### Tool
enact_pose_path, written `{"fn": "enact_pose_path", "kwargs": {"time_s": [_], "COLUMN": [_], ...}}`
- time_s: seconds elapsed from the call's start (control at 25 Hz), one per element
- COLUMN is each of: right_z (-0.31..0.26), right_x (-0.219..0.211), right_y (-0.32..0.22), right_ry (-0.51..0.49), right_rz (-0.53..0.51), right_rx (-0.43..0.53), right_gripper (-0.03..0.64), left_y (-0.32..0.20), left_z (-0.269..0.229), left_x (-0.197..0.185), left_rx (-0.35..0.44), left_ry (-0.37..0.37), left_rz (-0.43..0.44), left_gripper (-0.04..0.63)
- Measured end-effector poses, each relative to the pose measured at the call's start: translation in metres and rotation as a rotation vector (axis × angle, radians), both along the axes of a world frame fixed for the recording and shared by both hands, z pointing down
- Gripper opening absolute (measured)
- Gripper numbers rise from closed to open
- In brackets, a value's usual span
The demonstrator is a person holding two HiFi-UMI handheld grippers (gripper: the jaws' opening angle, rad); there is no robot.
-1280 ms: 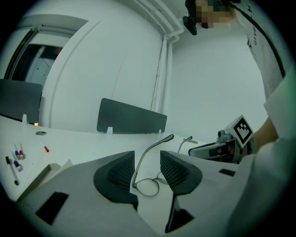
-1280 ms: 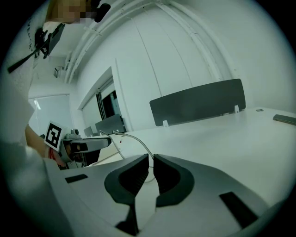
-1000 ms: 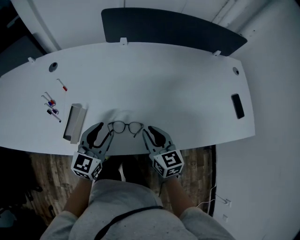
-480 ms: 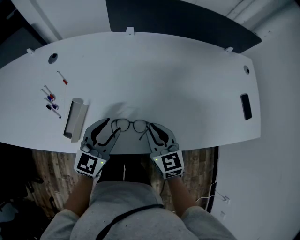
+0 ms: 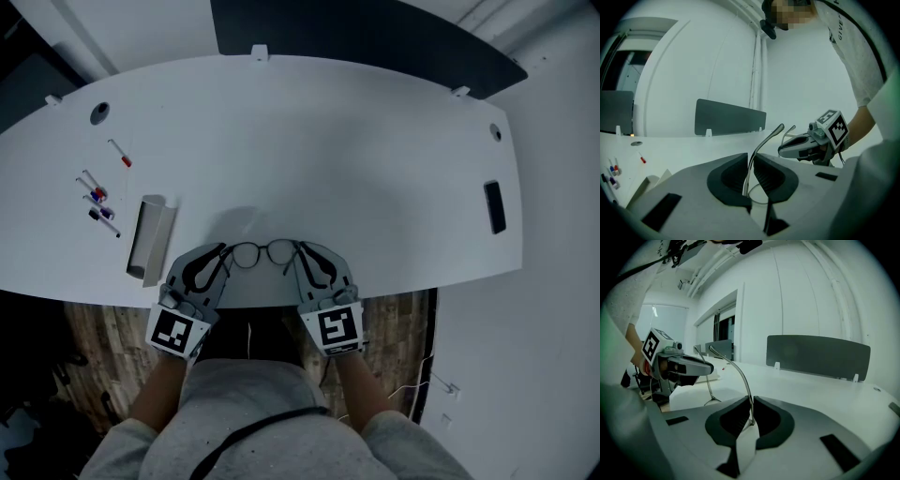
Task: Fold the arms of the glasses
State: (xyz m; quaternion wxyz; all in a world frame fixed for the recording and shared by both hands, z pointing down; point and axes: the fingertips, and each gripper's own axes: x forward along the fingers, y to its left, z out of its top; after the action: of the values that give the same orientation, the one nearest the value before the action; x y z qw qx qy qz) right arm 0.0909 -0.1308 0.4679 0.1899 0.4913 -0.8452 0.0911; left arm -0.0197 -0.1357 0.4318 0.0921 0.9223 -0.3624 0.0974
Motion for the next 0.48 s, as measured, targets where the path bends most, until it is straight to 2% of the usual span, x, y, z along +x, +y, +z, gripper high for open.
{"fn": "enact_pose_path", "kwargs": {"time_s": [0.16,0.48], "right_z": [-0.001,0.005], "right_x": [-0.006,-0.026], "right_y": [-0.002,0.001], "right_ry": [0.097,0.280], "right_rz": [-0.047,-0.135], "right_rx": [0.050,0.083], "right_gripper": [0.035,0.035], "left_y": [0.004,0.004], "left_z": [0.003,0.003], "left_x": [-0.003,-0.010], "left_rx": [-0.004,-0.012], "left_ry": [-0.006,0.009], "left_rz": [0.014,0.014], "left_gripper": [0.044,0.044]}}
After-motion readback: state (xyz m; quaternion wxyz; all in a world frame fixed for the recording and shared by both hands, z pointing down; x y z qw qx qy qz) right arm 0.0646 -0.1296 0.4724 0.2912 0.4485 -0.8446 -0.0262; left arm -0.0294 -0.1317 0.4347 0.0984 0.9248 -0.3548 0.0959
